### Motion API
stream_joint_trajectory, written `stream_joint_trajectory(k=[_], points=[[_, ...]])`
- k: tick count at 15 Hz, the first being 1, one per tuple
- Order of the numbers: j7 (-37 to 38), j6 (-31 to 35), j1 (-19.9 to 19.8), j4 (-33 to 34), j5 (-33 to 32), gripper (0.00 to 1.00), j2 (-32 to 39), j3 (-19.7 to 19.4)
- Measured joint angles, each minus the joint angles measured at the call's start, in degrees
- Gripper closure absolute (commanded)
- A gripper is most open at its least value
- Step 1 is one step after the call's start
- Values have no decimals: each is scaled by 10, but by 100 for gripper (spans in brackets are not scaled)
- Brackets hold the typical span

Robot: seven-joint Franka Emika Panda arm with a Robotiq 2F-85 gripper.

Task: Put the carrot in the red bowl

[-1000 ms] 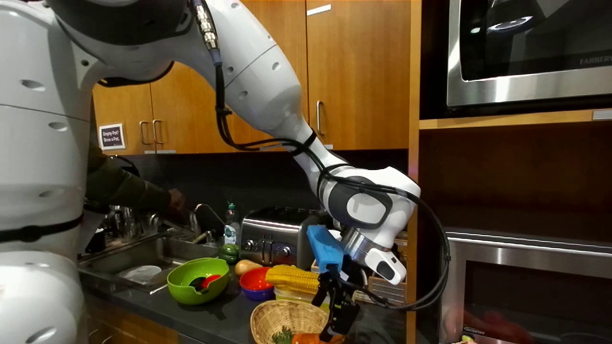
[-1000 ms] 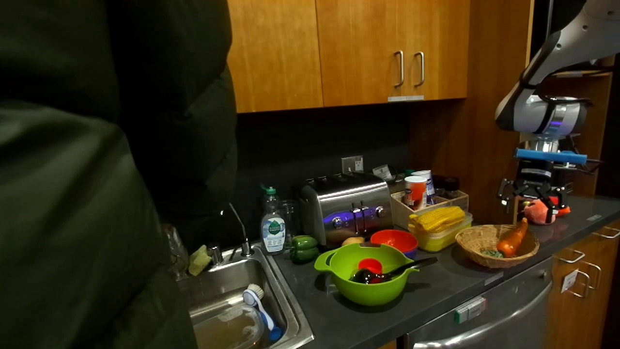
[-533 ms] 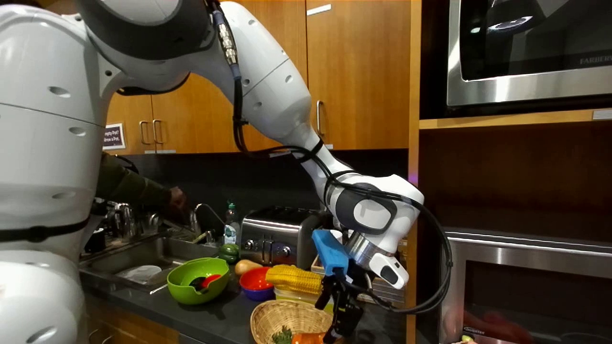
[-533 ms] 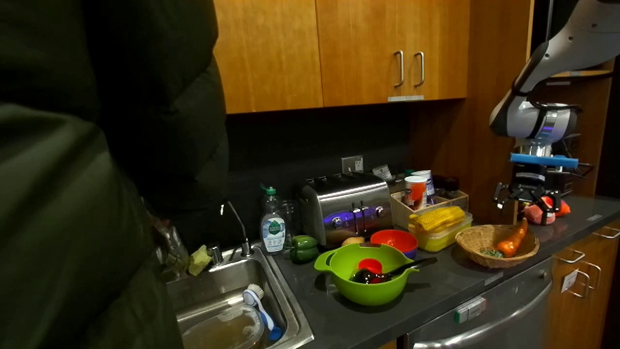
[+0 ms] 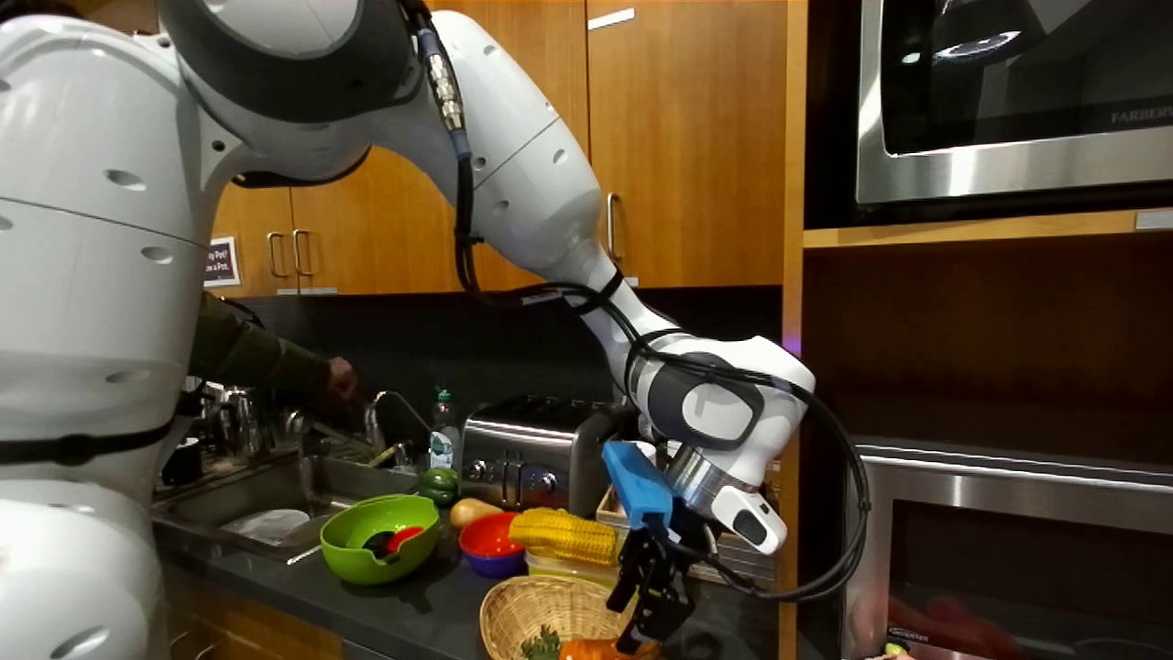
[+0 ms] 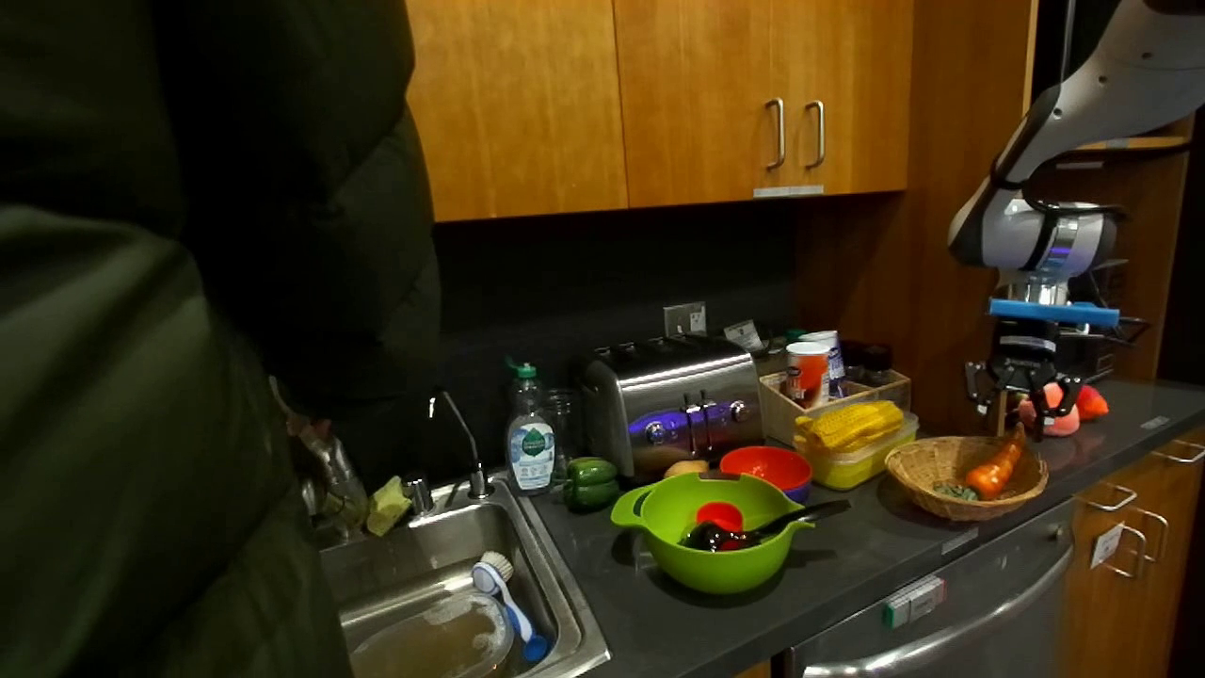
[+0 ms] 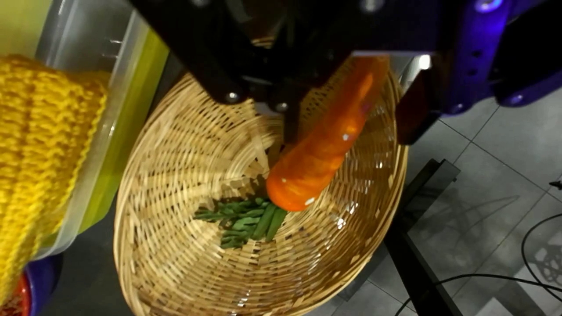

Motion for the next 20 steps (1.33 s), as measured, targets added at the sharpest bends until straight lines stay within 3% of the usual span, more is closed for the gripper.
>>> stream_joint_trajectory(k=[3,5,6,8,14,20], points=[[0,0,0,0,0,74,0,0],[0,0,0,0,0,69,0,0],[0,0,0,0,0,49,0,0],[-1,-1,0,0,0,40,0,0],[0,-5,-2,4,0,1,0,-2],[1,-11,-14,26,0,0,13,-5]])
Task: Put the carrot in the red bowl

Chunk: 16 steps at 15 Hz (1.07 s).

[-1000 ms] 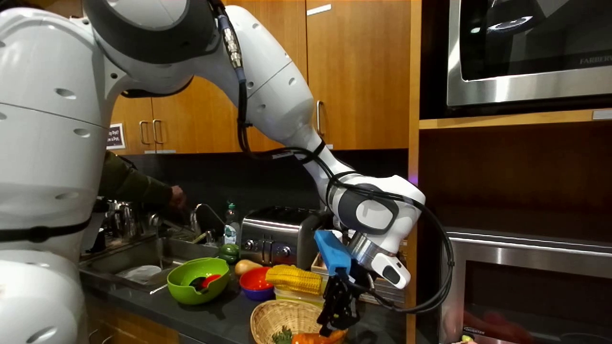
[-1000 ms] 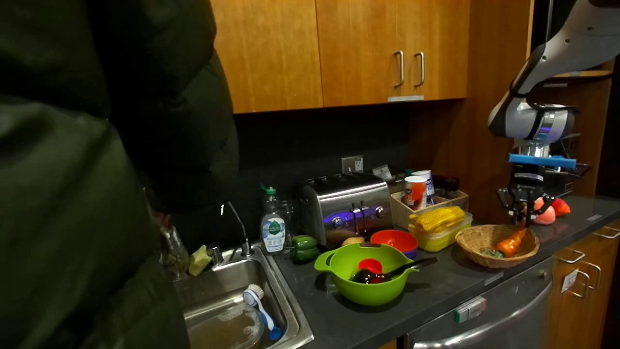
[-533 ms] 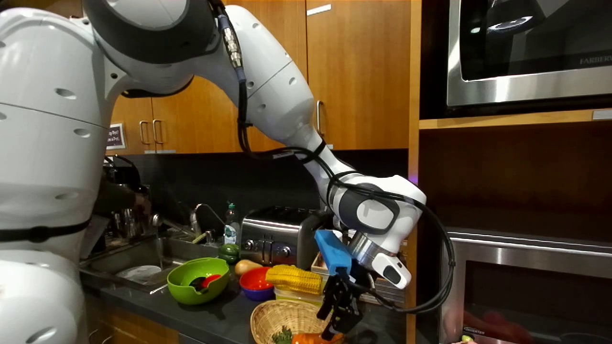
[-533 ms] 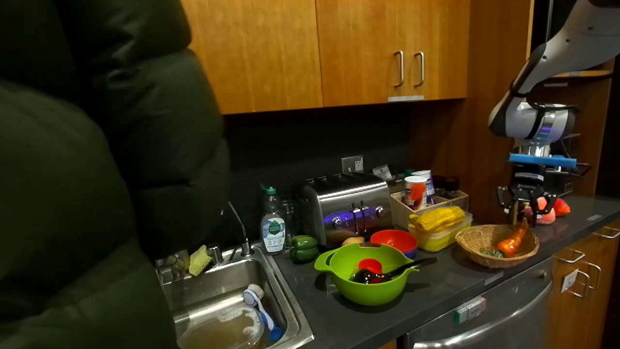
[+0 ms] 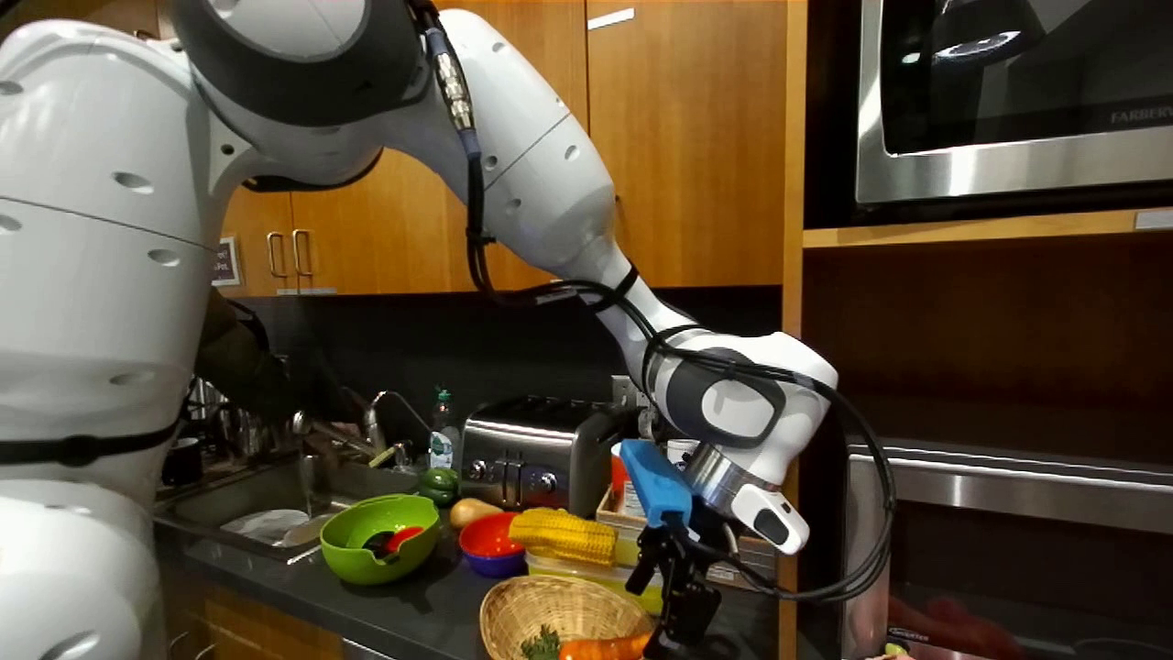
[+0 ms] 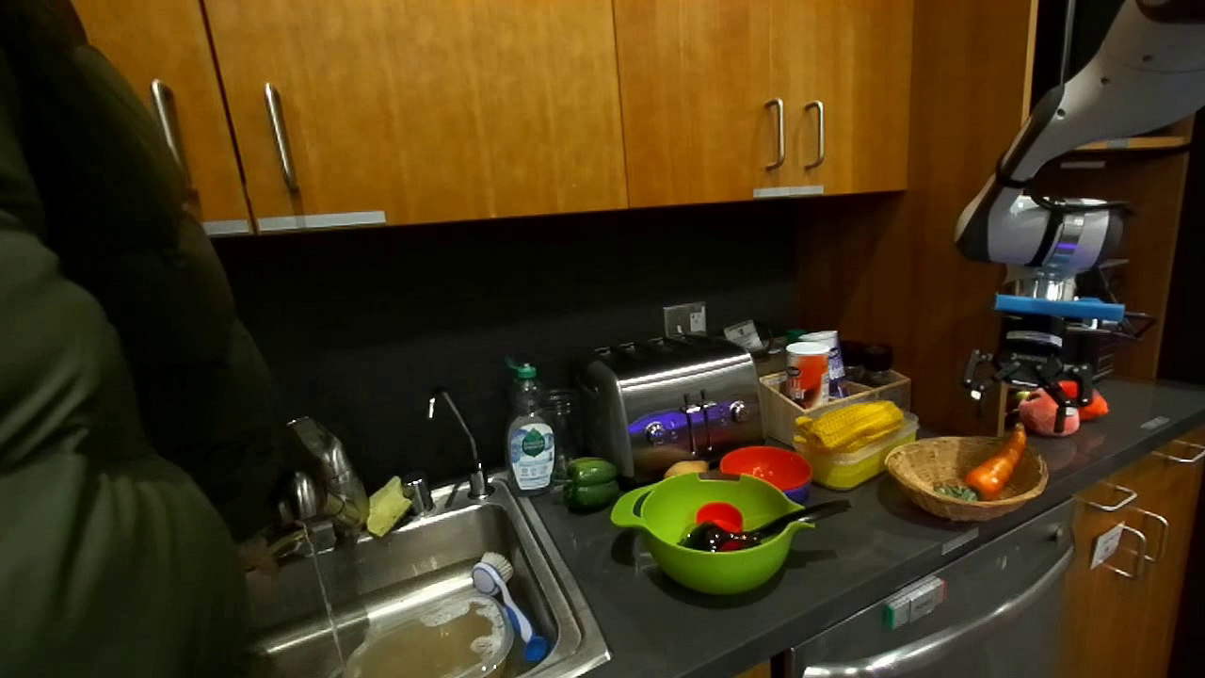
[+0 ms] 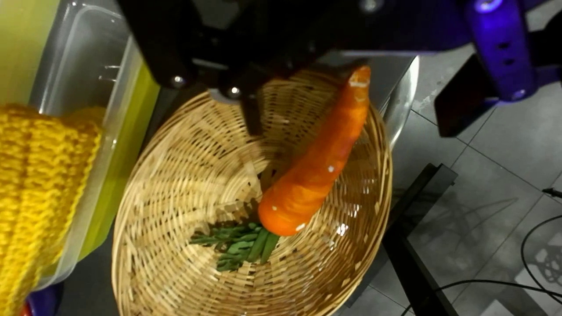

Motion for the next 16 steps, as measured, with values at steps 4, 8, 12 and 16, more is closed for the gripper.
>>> stream_joint_trajectory(k=[4,8,12,16], points=[[0,-3,-6,10,0,0,11,0],[0,-10,-10,17,0,26,19,0],[0,-14,-13,21,0,56,26,0],[0,-16,-13,22,0,85,27,0]])
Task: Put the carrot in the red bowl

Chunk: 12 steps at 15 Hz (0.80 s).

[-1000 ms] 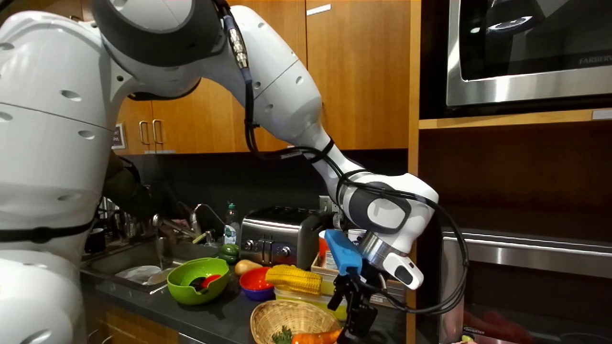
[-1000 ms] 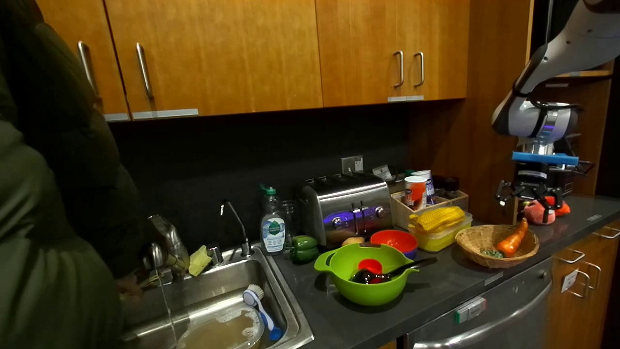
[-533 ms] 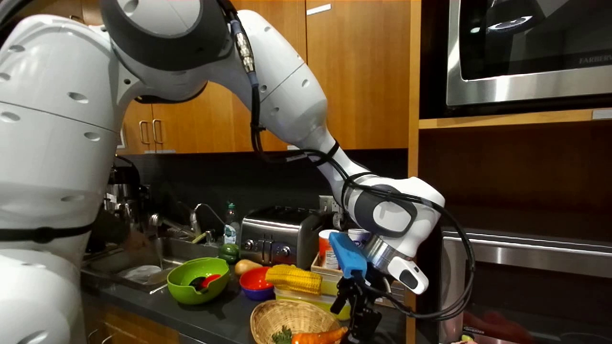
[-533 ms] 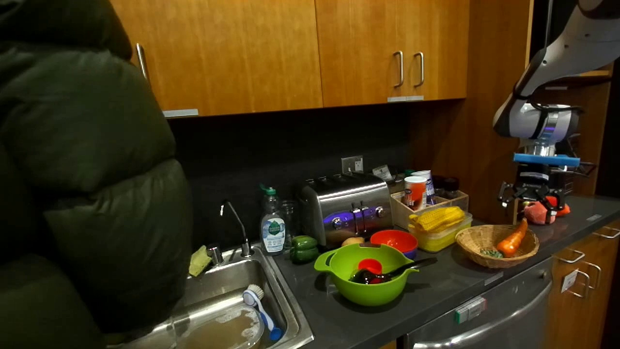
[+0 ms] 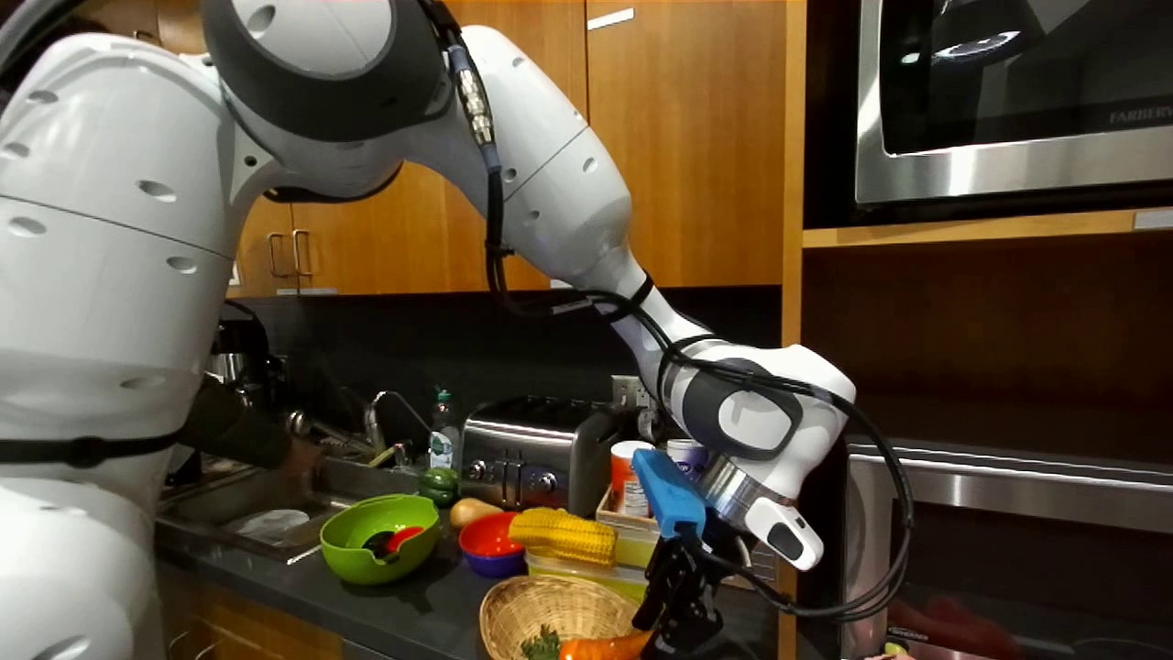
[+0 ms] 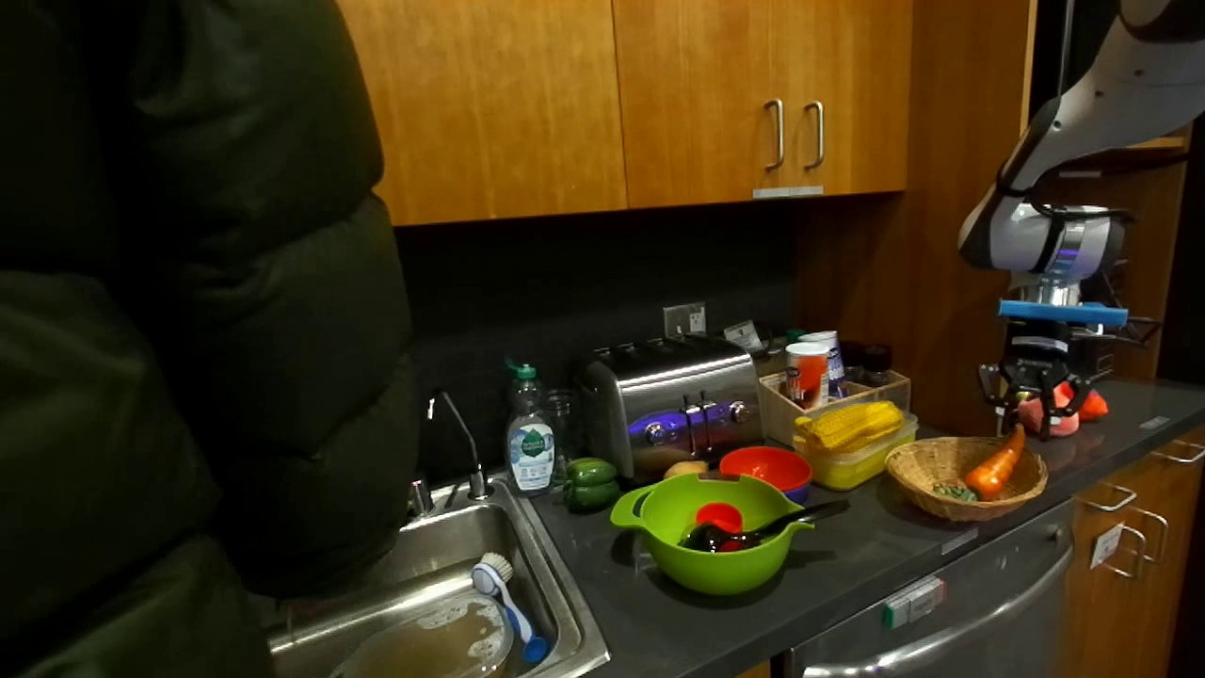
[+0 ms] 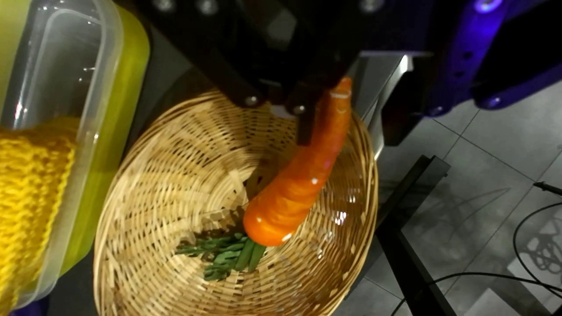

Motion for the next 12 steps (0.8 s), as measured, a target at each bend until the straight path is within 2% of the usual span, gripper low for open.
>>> stream_joint_trajectory(k=[1,3,5,7,9,12], points=[[0,-1,0,0,0,94,0,0],[0,-2,0,0,0,100,0,0],[0,-2,0,0,0,84,0,0],[0,-3,0,1,0,87,0,0],[0,-4,0,1,0,56,0,0],[0,-5,0,1,0,40,0,0]])
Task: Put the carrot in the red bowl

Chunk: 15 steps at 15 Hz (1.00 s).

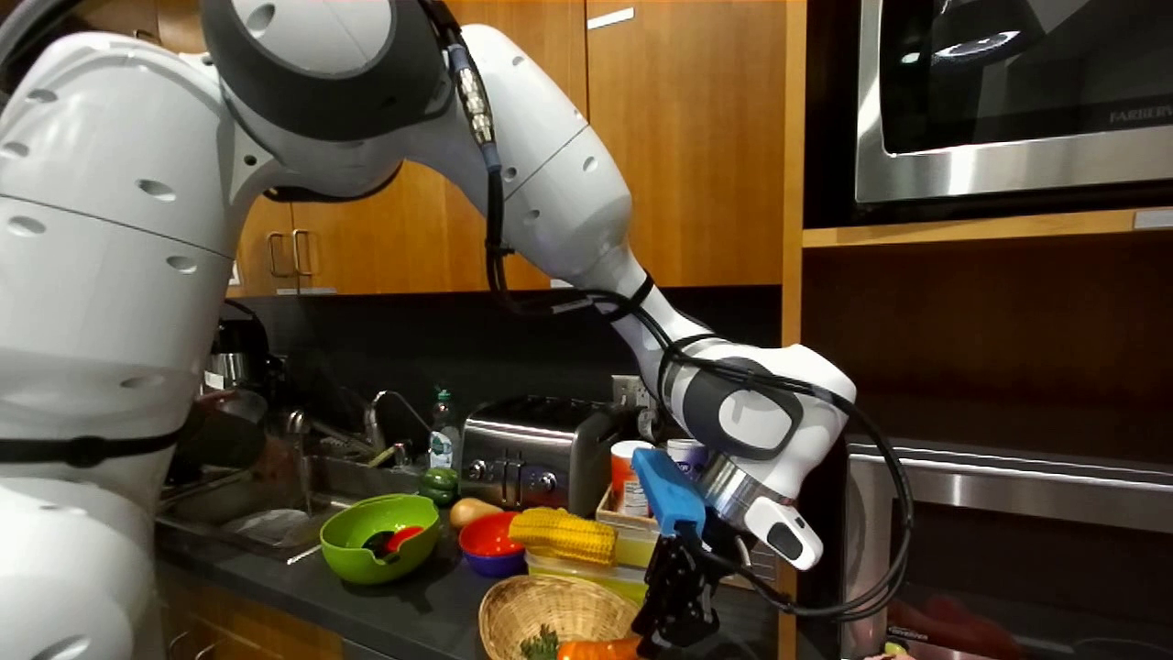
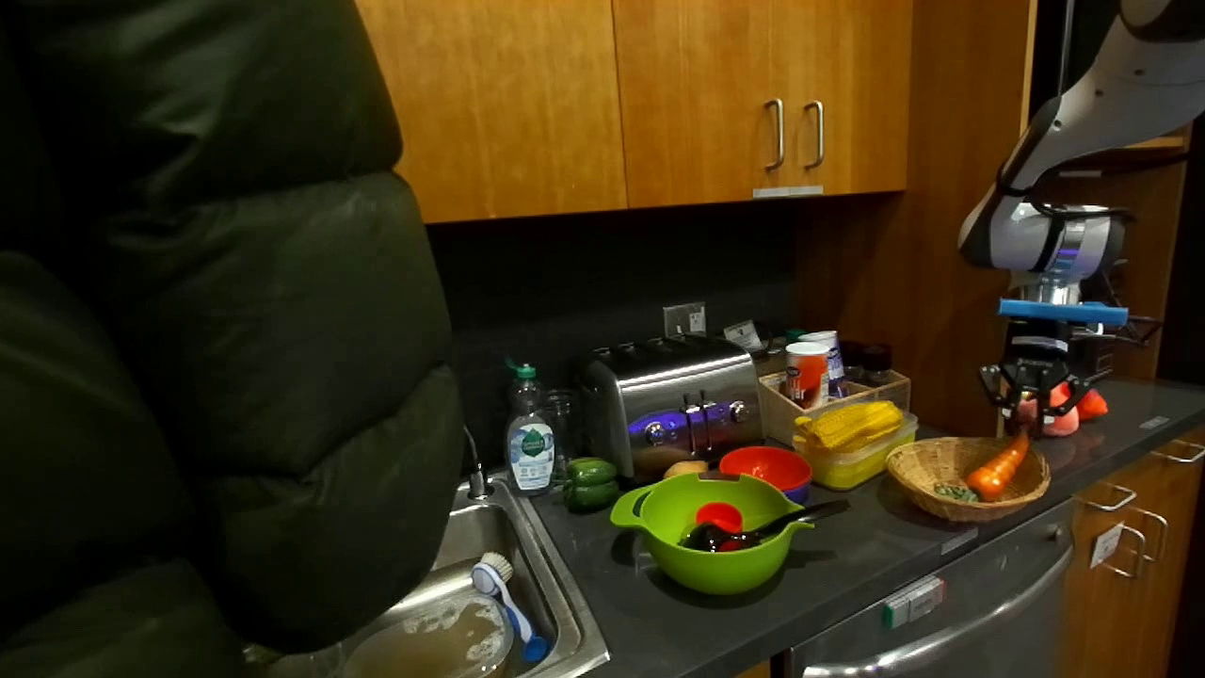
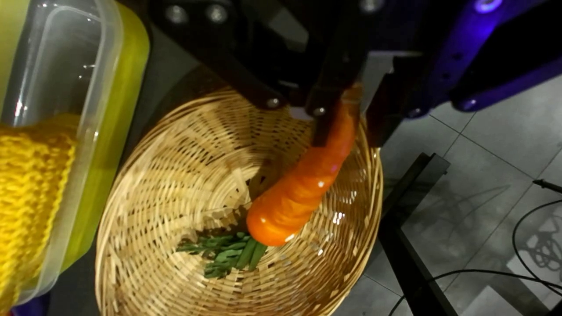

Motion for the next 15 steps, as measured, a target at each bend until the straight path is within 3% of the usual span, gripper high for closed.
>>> stream_joint_trajectory(k=[3,8,10,15], points=[[0,-2,0,0,0,18,0,0],[0,-4,-1,1,0,6,0,0],[0,-7,-1,2,0,11,0,0],[0,-12,-2,5,0,11,1,0]])
